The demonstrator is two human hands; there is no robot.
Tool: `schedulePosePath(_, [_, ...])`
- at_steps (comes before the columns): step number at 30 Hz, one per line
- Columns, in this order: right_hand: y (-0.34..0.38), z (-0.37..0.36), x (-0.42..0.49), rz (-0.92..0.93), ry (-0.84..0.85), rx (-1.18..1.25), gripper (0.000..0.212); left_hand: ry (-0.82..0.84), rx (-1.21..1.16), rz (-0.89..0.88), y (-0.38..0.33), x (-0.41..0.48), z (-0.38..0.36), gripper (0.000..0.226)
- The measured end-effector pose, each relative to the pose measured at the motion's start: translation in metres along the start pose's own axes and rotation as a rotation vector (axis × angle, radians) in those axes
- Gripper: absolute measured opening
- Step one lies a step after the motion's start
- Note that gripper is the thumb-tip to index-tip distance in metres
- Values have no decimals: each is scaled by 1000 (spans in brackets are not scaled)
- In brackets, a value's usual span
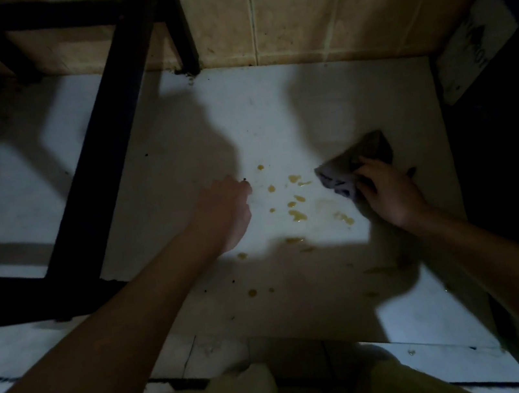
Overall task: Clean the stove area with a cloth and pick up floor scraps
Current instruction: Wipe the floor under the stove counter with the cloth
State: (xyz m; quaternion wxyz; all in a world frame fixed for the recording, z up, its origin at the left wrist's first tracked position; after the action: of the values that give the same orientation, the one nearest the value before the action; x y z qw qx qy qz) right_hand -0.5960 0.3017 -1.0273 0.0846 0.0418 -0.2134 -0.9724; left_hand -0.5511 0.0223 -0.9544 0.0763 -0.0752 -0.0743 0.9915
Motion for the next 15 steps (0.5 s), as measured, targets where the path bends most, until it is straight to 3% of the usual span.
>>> schedulePosePath(4, [44,-13,8,145,39,54,26,-12,6,-12,4,-10,3,31])
schedulePosePath(9, [86,-26,23,270,101,-50,33,-6,-8,-64,18,-29,2,31])
schedulePosePath(15, [122,-39,39,325,136,-86,34,124,11,-80,34,-59,-14,50])
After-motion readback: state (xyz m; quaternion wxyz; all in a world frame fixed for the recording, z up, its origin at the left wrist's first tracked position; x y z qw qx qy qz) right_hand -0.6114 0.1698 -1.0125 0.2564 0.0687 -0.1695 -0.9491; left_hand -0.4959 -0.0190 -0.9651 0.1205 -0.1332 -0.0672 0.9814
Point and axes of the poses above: each hand's wrist, its own x-axis towards the middle knuckle, its own z-axis out of the back of the hand, y = z × x, the point moved 3 cm from there along x, towards the middle knuckle, and after that the axes turned 7 degrees about -y, right-handed, at the moved point
